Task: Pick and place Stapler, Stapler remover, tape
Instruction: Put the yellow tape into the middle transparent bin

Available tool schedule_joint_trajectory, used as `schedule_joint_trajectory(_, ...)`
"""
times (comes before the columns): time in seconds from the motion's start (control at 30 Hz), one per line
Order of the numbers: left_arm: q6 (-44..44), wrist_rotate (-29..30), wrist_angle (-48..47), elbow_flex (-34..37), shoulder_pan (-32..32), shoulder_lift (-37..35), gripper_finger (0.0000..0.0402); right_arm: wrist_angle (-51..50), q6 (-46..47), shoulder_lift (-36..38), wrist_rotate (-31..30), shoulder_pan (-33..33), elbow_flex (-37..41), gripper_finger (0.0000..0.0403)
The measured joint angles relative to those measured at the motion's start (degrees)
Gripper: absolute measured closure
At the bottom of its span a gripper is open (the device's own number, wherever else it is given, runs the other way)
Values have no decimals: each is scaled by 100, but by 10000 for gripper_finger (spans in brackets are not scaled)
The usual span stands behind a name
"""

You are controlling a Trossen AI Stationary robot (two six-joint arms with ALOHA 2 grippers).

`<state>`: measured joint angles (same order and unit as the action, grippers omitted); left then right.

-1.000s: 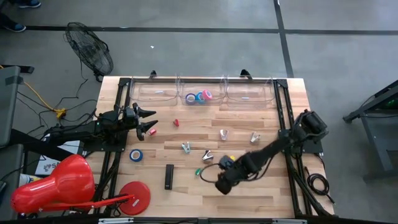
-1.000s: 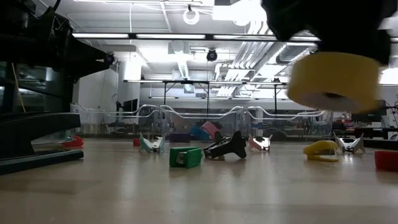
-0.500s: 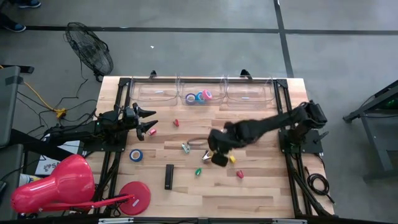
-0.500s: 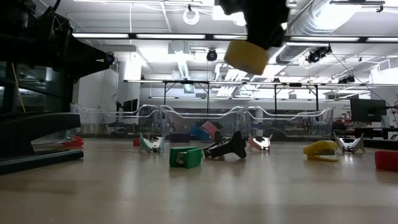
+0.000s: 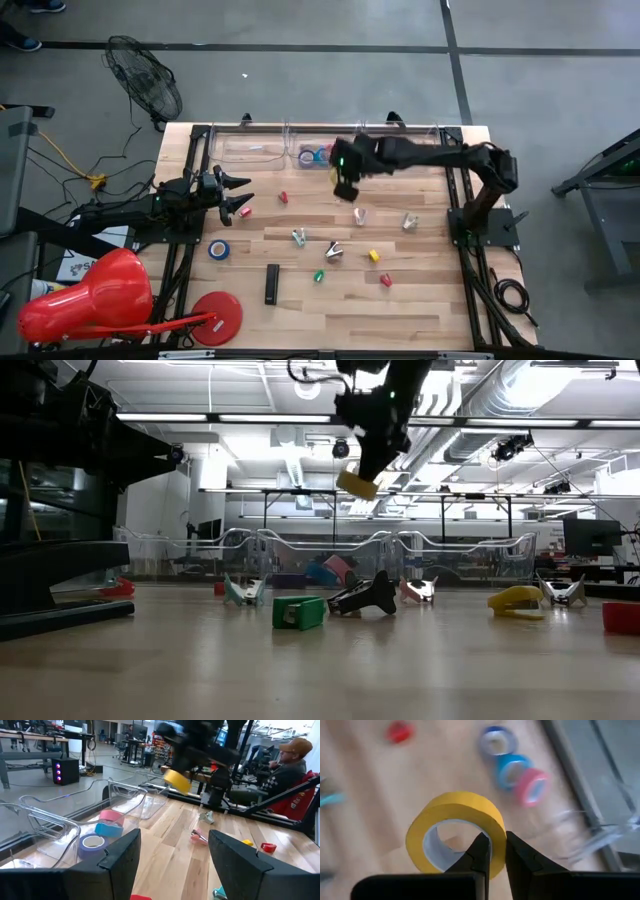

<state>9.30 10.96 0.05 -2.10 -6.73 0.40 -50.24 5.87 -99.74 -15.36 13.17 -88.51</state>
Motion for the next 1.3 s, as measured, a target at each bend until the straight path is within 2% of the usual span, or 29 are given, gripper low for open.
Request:
schedule_joint_trajectory(0.13, 0, 0, 0, 2, 0, -1, 172, 276, -294, -4, -35, 772, 0, 374)
schedule_joint_trajectory(0.23, 0, -1, 0, 1, -1, -1, 172, 590, -944, -76, 114, 1221, 0, 374)
schedule_joint_trajectory(0.4, 0, -1, 1, 1, -1, -2, 172, 1073, -2060, -349, 260, 1693, 2, 373)
schedule_joint_trajectory(0.5, 0, -2, 1, 0, -1, -1, 172, 1271, -2609, -552, 568, 1896, 2, 369)
schedule_joint_trajectory(0.83, -2, -2, 0, 0, -1, 0, 172, 1877, -3861, -1195, 1446, 2289, 4, 367)
schedule_joint_trajectory(1.07, 0, -2, 0, 0, 0, 0, 172, 1829, -3953, -1362, 1482, 2369, 7, 366)
schedule_joint_trajectory(1.3, 0, -2, 0, 1, 1, 0, 172, 1590, -4177, -1362, 1571, 2356, 8, 348)
